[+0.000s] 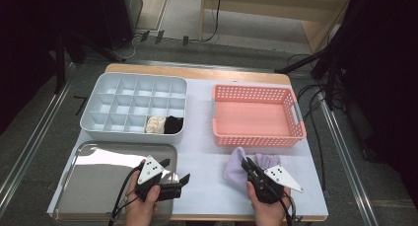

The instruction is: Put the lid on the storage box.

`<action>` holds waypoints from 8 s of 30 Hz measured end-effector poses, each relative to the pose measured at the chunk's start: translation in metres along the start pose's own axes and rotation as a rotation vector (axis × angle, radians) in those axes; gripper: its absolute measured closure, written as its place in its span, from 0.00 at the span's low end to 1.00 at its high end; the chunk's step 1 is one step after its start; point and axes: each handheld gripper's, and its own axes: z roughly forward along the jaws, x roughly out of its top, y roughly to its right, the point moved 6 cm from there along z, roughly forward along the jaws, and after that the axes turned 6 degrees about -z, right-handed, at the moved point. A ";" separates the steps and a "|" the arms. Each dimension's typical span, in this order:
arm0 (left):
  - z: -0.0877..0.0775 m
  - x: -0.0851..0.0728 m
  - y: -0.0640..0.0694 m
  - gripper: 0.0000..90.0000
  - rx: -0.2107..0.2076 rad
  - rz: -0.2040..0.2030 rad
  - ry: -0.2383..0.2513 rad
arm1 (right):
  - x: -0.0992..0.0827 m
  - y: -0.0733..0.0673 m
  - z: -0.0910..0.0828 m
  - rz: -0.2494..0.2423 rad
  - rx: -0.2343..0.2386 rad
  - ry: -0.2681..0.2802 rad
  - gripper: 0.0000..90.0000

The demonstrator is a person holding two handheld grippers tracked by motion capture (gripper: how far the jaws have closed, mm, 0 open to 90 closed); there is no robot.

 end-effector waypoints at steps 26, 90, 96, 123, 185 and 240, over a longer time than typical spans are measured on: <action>0.001 0.000 0.005 0.18 -0.014 0.004 0.003 | -0.006 -0.008 -0.025 -0.006 0.096 -0.029 0.70; 0.010 -0.003 0.015 0.18 -0.037 -0.011 -0.014 | -0.030 -0.102 0.018 -0.011 0.303 -0.185 0.85; 0.016 -0.005 0.019 0.19 -0.054 -0.037 -0.034 | -0.012 -0.065 0.001 -0.039 0.217 -0.121 0.78; 0.046 -0.023 0.043 0.65 -0.026 0.065 -0.270 | -0.049 0.026 -0.030 0.032 -0.087 -0.254 0.67; 0.044 -0.005 0.026 0.70 -0.105 -0.070 -0.199 | -0.003 -0.053 -0.024 -0.050 0.247 -0.033 0.79; 0.055 -0.017 0.076 0.97 -0.184 0.102 -0.261 | -0.011 0.027 -0.011 0.084 0.032 -0.130 0.94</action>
